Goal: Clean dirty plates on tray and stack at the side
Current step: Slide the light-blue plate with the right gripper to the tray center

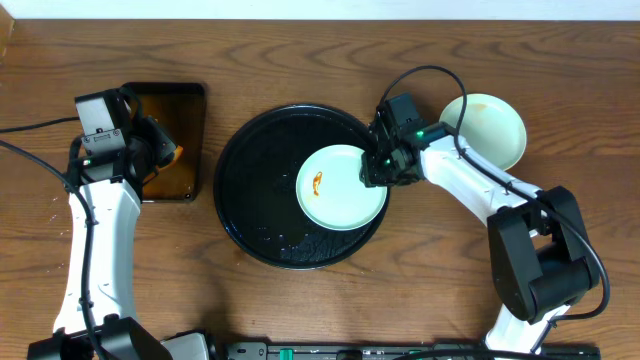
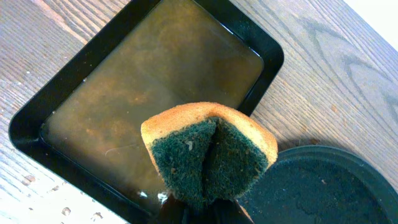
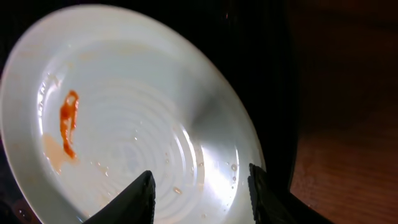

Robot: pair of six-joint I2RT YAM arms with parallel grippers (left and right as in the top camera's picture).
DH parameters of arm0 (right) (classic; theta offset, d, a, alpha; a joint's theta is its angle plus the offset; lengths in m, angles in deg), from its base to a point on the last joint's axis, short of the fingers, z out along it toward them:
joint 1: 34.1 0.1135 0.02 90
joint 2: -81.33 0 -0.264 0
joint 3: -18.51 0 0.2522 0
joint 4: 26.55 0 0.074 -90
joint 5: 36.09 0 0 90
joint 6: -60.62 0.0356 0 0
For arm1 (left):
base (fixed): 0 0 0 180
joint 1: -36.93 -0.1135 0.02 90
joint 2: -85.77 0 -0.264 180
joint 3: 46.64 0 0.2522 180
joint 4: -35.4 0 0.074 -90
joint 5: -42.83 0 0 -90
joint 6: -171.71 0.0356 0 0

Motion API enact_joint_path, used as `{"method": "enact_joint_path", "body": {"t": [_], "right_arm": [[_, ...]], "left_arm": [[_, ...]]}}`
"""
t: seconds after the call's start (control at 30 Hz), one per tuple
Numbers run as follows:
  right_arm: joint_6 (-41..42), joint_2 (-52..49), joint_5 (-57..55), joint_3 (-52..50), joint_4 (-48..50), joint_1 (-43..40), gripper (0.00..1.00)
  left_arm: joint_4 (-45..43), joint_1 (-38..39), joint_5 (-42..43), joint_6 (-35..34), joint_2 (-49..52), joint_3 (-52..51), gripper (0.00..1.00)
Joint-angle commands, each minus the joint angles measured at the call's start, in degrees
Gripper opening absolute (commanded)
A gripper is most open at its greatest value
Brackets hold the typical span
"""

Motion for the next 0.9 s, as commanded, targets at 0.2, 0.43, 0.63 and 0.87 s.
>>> {"method": "enact_joint_path", "body": {"t": [0.2, 0.43, 0.63, 0.87], "right_arm": [[-2.3, -0.1, -8.3, 1.7, 0.6, 0.1, 0.5], [-2.3, -0.1, -7.9, 1.7, -0.5, 0.3, 0.49], [-1.8, -0.1, -7.5, 1.6, -0.6, 1.8, 0.49], [-1.6, -0.1, -8.2, 0.4, 0.3, 3.2, 0.48]], "left_arm": [[-0.1, -0.2, -0.1, -0.5, 0.3, 0.0, 0.08], [-0.1, -0.2, -0.1, -0.5, 0.3, 0.0, 0.08], [-0.1, -0.2, -0.1, -0.5, 0.3, 0.0, 0.08], [-0.1, -0.2, -0.1, -0.5, 0.3, 0.0, 0.08]]}}
